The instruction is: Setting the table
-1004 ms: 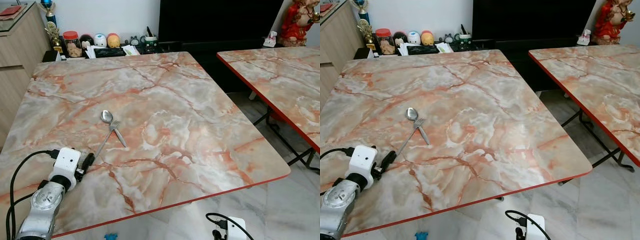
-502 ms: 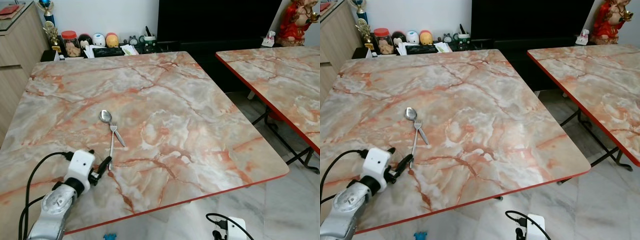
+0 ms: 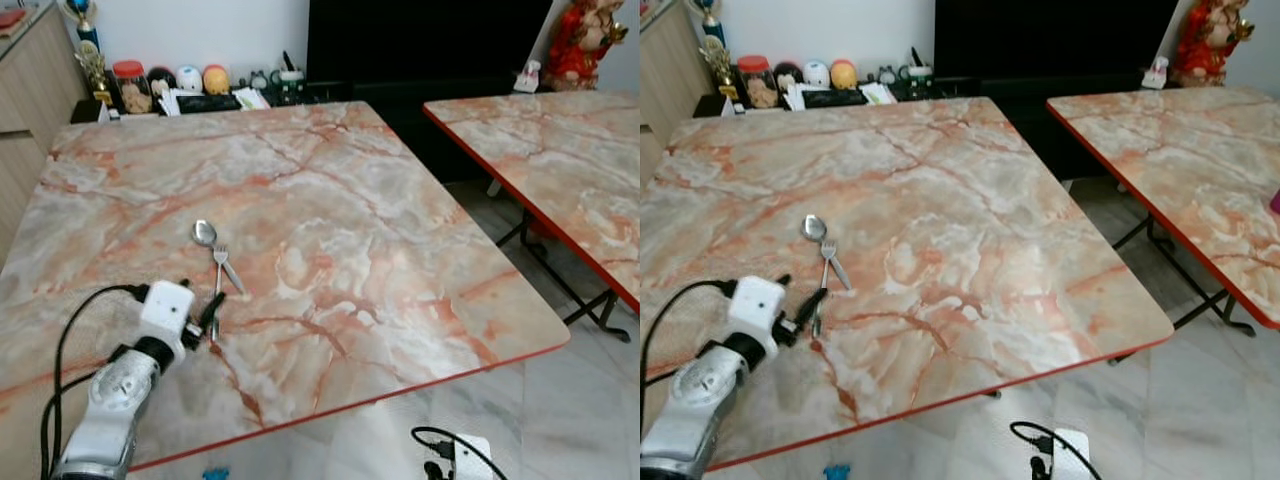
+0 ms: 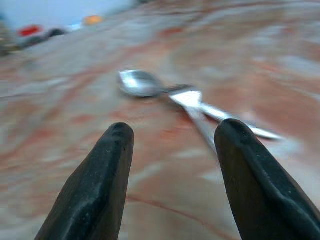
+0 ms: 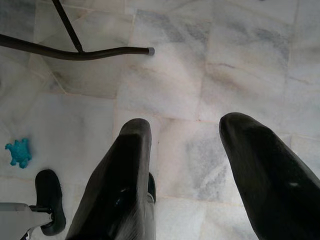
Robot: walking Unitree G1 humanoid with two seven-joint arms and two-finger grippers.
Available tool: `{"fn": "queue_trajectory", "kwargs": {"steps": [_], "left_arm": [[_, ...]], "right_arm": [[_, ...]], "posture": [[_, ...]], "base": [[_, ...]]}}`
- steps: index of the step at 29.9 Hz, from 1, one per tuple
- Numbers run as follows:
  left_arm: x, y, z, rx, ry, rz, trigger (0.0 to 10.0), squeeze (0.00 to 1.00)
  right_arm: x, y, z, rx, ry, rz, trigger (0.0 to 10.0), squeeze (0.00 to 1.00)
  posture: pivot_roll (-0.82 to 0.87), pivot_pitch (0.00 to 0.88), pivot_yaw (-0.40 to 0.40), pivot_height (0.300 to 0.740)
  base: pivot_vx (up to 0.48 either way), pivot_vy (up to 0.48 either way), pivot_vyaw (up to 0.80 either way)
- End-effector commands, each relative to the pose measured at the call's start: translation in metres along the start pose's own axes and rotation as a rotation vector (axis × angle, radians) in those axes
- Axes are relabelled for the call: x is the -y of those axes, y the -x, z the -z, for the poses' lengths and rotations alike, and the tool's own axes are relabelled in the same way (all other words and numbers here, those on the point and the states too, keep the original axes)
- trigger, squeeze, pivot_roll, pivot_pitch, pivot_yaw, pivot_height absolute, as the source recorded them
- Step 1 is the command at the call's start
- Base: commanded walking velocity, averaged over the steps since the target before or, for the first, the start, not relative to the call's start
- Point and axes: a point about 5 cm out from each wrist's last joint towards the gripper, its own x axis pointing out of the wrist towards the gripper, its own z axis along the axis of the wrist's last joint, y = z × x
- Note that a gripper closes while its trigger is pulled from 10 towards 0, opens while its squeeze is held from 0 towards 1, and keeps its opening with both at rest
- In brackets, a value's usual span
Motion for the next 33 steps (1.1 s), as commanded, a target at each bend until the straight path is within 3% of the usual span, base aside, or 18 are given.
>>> {"fn": "queue_trajectory", "kwargs": {"steps": [1,12,21,33], "left_arm": [[-0.008,-0.006,0.004,-0.029,-0.036,-0.080,10.0,0.00],[0.009,-0.035,0.007,-0.067,-0.106,-0.098,10.0,0.00],[0.014,-0.064,-0.007,-0.048,-0.122,-0.189,10.0,0.00],[0.004,-0.072,-0.004,-0.098,-0.226,-0.222,10.0,0.00]], "right_arm": [[0.004,0.000,0.001,-0.008,0.007,0.010,10.0,0.00],[0.004,0.001,0.002,-0.006,0.005,0.015,10.0,0.00],[0.005,0.001,0.001,-0.005,0.002,0.022,10.0,0.00],[0.005,0.000,0.001,-0.004,-0.002,0.027,10.0,0.00]], "posture": [[0.10,0.012,-0.085,0.740],[0.10,0.001,-0.086,0.740],[0.09,0.007,-0.086,0.740],[0.08,0.010,-0.081,0.740]], "base": [[0.000,0.000,0.00],[0.000,0.000,0.00],[0.000,0.000,0.00],[0.000,0.000,0.00]]}}
